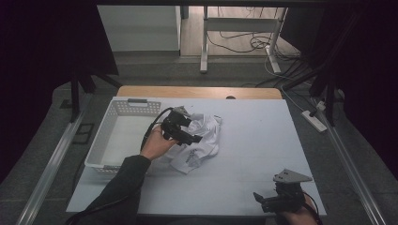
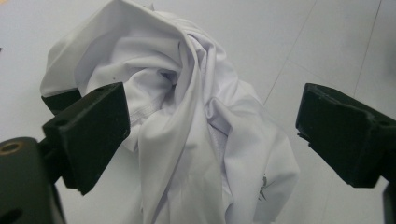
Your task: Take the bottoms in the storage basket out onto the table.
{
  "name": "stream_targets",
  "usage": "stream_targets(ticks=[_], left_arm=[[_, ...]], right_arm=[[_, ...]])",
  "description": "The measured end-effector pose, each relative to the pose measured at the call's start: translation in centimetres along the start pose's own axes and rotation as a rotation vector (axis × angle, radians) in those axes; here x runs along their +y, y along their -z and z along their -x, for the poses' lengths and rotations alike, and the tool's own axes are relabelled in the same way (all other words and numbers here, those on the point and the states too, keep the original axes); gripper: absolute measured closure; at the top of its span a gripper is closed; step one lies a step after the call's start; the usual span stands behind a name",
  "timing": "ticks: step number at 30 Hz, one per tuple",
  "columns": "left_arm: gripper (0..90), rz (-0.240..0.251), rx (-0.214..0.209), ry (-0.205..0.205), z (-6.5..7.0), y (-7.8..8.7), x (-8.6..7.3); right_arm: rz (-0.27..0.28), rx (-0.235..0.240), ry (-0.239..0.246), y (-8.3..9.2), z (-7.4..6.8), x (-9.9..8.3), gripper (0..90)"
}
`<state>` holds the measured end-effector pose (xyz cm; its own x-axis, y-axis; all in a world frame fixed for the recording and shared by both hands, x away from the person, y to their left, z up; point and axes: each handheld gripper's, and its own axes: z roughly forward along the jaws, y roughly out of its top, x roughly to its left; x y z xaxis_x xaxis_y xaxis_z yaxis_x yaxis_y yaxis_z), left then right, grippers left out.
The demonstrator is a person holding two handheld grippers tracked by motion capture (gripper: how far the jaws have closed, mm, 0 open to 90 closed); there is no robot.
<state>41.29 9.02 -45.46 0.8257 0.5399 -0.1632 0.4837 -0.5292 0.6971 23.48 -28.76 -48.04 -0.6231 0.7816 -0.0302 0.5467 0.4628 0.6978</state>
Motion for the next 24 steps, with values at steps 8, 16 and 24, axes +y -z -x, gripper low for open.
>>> stream_targets(ticks=[8, 16, 24], left_arm=[[4.7, 0.043, -0.006, -0.005, -0.08, 0.40, -0.45], [2.5, 0.064, -0.031, -0.018, 0.22, 0.27, -0.71], [1.0, 0.093, -0.046, -0.044, 0.62, 0.48, -0.97]], right_arm=[[-0.002, 0.000, 0.002, -0.04, -0.02, 0.01, 0.0], [-0.006, -0.002, 0.003, -0.06, -0.03, 0.03, 0.0], [-0.006, -0.003, 0.004, -0.09, -0.04, 0.03, 0.0]])
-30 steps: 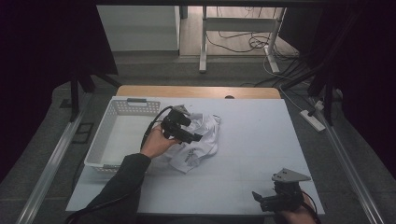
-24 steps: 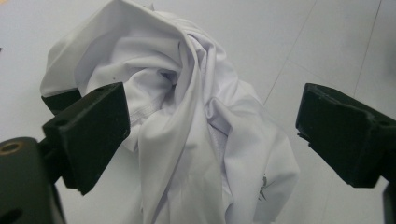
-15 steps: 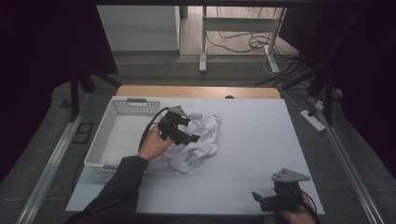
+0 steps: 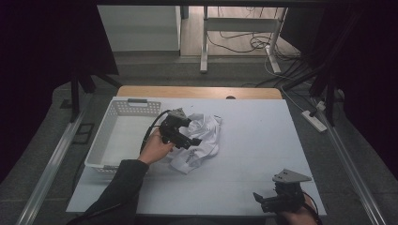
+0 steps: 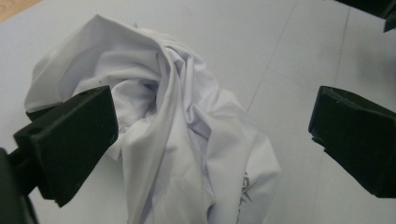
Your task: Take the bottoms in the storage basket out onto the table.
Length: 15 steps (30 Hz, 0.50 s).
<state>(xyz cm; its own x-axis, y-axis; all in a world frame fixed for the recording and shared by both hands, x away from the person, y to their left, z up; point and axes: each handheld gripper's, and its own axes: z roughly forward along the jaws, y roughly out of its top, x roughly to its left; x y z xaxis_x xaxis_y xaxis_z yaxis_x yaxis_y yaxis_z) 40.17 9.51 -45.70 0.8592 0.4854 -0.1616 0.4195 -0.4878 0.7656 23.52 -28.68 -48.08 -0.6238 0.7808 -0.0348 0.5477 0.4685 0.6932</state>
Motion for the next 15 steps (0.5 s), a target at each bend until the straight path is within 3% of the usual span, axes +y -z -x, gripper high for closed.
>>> stream_targets(ticks=[4, 15], left_arm=[[0.9, 0.017, -0.017, 0.002, 0.22, 0.17, 0.00], [0.7, 0.029, 0.015, 0.000, 0.62, 0.83, -0.14]], right_arm=[[-0.001, -0.001, 0.000, -0.02, -0.01, 0.01, 0.0], [0.006, 0.001, -0.004, 0.08, 0.01, -0.02, 0.0]])
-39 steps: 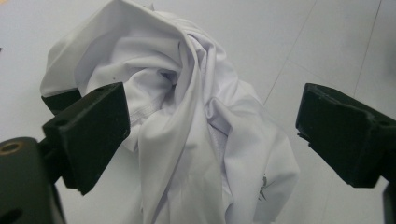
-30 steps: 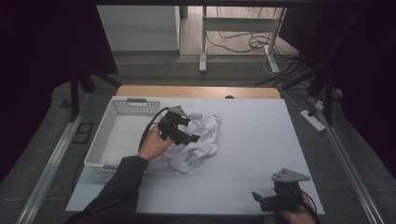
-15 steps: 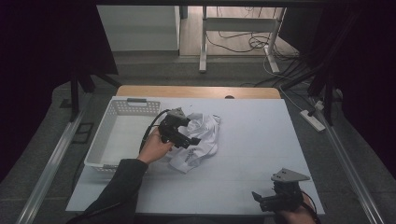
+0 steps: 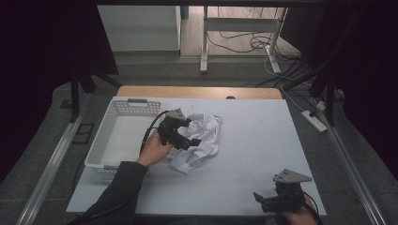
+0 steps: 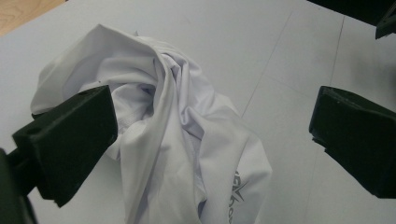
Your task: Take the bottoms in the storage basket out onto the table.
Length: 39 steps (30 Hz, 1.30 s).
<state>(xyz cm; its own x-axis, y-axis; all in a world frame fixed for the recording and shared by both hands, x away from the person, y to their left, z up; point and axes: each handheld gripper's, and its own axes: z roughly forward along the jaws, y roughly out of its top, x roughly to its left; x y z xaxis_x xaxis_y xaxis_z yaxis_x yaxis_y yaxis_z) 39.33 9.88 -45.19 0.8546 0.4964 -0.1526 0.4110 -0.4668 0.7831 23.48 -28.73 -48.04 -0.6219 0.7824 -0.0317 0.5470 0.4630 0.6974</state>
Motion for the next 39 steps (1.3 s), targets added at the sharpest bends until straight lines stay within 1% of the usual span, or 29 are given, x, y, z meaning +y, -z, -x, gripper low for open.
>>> stream_targets(ticks=[6, 13, 16, 18, 22, 27, 39], left_arm=[[0.7, 0.021, 0.012, 0.013, 0.1, 0.9, -0.1], [0.7, 0.028, 0.021, 0.013, 0.3, 1.5, -0.5], [0.8, 0.023, 0.026, 0.012, 0.3, 1.8, -0.7], [0.8, 0.025, 0.029, 0.017, 0.4, 1.9, -0.9], [0.9, 0.037, 0.021, 0.035, 0.4, 2.3, -1.3], [1.0, 0.030, 0.035, 0.033, 0.7, 2.5, -1.7], [0.7, 0.027, 0.050, 0.035, 1.2, 3.3, -2.4]], right_arm=[[0.001, 0.001, 0.003, 0.0, 0.0, 0.0, 0.0], [0.001, 0.001, 0.003, 0.0, 0.0, 0.0, 0.0], [0.002, 0.000, 0.003, 0.0, 0.0, 0.0, 0.0], [0.002, 0.000, 0.002, 0.1, 0.0, 0.0, 0.0], [0.003, 0.001, 0.003, 0.1, 0.0, 0.0, 0.0], [0.003, 0.001, 0.004, 0.1, 0.0, 0.0, 0.0], [0.007, 0.001, 0.006, 0.1, -0.1, 0.0, 0.0]])
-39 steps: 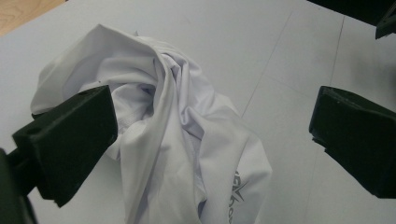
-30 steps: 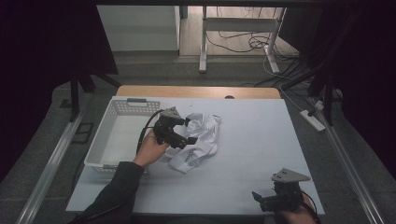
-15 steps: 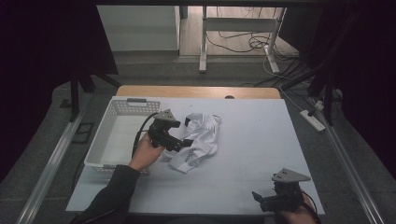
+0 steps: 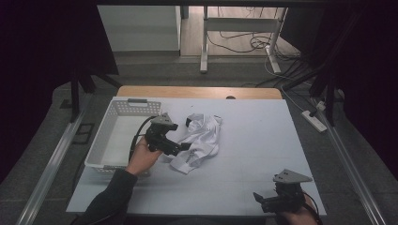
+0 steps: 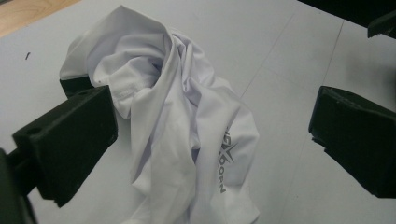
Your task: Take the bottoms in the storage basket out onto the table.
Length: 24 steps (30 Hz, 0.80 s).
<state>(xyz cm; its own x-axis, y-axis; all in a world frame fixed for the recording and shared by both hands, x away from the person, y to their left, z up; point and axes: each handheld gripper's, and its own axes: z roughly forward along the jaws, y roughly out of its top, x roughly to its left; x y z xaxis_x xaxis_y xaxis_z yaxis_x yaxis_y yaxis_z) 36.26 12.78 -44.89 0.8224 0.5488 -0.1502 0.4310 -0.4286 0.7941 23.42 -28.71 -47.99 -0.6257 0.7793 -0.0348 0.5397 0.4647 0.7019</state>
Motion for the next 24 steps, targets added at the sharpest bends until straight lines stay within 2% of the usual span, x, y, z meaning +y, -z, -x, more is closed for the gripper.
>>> stream_targets(ticks=[15, 24], left_arm=[[0.6, 0.005, 0.018, 0.007, 0.6, 1.0, -0.9], [0.8, 0.023, 0.013, 0.019, 0.7, 1.8, -1.5]], right_arm=[[-0.003, -0.001, 0.011, 0.0, -0.1, 0.0, 0.0], [-0.003, 0.000, 0.014, 0.0, -0.1, 0.0, 0.0]])
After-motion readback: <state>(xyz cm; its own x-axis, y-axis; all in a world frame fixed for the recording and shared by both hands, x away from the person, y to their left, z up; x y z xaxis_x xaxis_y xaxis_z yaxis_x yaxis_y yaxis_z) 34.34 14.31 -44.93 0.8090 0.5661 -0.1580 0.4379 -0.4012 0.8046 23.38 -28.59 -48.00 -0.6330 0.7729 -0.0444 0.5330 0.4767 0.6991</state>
